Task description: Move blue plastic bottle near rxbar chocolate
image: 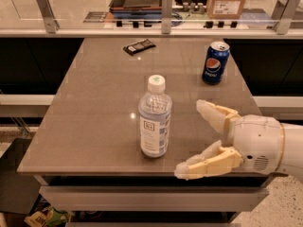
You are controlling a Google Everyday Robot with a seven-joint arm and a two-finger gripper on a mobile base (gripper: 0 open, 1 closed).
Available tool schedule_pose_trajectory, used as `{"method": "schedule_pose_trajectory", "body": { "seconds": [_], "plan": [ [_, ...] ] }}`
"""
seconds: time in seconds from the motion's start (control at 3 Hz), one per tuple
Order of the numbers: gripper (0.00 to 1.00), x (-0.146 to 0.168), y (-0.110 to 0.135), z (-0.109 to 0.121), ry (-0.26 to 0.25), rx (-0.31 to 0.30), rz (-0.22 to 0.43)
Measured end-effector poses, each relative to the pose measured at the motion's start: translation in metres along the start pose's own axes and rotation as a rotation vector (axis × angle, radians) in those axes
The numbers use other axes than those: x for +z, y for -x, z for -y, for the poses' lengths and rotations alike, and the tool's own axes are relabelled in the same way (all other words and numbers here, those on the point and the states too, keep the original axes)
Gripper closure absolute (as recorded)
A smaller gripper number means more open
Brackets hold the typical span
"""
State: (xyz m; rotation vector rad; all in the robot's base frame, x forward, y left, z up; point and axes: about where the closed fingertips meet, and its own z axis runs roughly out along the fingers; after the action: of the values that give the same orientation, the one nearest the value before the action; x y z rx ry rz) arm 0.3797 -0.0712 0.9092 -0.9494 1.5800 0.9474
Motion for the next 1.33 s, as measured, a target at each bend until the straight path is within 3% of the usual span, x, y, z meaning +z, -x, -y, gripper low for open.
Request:
{"method": "schedule_pose_trajectory", "body": {
  "seconds": [1.33],
  "plan": [
    [0.0, 0.065, -0.001, 0.009, -0.016, -0.066, 0.036]
  ]
}}
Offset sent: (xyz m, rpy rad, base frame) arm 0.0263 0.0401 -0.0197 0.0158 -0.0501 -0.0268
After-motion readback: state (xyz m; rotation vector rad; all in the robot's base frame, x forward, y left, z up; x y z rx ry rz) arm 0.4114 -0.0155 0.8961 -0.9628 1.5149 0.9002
